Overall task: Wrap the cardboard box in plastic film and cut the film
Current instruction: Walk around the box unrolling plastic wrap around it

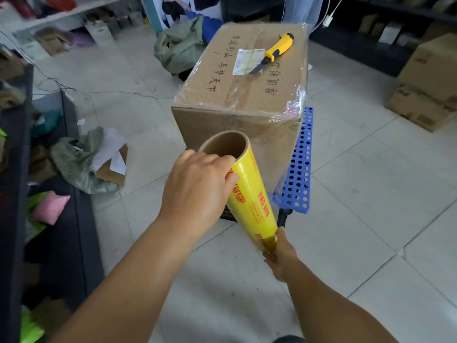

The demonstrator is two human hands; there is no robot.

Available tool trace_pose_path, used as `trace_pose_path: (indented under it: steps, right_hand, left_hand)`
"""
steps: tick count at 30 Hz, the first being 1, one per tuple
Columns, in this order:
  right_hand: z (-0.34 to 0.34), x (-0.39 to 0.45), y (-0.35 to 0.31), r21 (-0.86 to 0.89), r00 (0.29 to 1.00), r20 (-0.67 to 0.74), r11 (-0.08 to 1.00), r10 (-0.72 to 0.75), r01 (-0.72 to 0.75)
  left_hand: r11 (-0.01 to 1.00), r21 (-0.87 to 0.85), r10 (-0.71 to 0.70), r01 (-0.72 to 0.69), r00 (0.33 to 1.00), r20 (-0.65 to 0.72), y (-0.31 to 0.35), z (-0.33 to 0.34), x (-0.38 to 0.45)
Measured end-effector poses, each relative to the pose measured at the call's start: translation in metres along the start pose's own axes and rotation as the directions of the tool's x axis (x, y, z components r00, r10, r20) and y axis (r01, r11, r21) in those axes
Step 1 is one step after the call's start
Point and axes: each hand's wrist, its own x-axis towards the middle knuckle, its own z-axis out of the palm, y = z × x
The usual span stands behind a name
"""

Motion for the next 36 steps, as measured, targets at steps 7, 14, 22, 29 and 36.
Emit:
trace_pose_path:
  steps: [7,14,22,29,36]
  right_hand:
    - [0.025,0.002,0.015,0.102,0.999,-0.054,0.995,-0.006,0.012]
    - [0.065,0.008,0.025,0.207,0.992,-0.123,0.977,-0.014,0.039]
    - [0.111,0.007,0.040,0.369,0.984,-0.175,0.925,-0.025,0.089]
    - [0.132,0.010,0.057,0.448,0.986,-0.163,0.889,-0.022,0.094]
    - [0.164,0.006,0.073,0.521,0.981,-0.193,0.845,-0.017,0.117]
  left_hand:
    - [0.997,-0.046,0.055,-0.056,0.998,-0.017,-0.036,0.003,0.001]
    - [0.986,-0.105,0.128,-0.132,0.991,-0.039,-0.082,0.010,0.015]
    - [0.930,-0.200,0.309,-0.307,0.951,-0.021,-0.134,0.009,0.036]
    - [0.888,-0.280,0.375,-0.365,0.927,-0.021,-0.158,0.009,0.047]
    - [0.787,-0.361,0.502,-0.501,0.859,-0.098,-0.184,0.011,0.058]
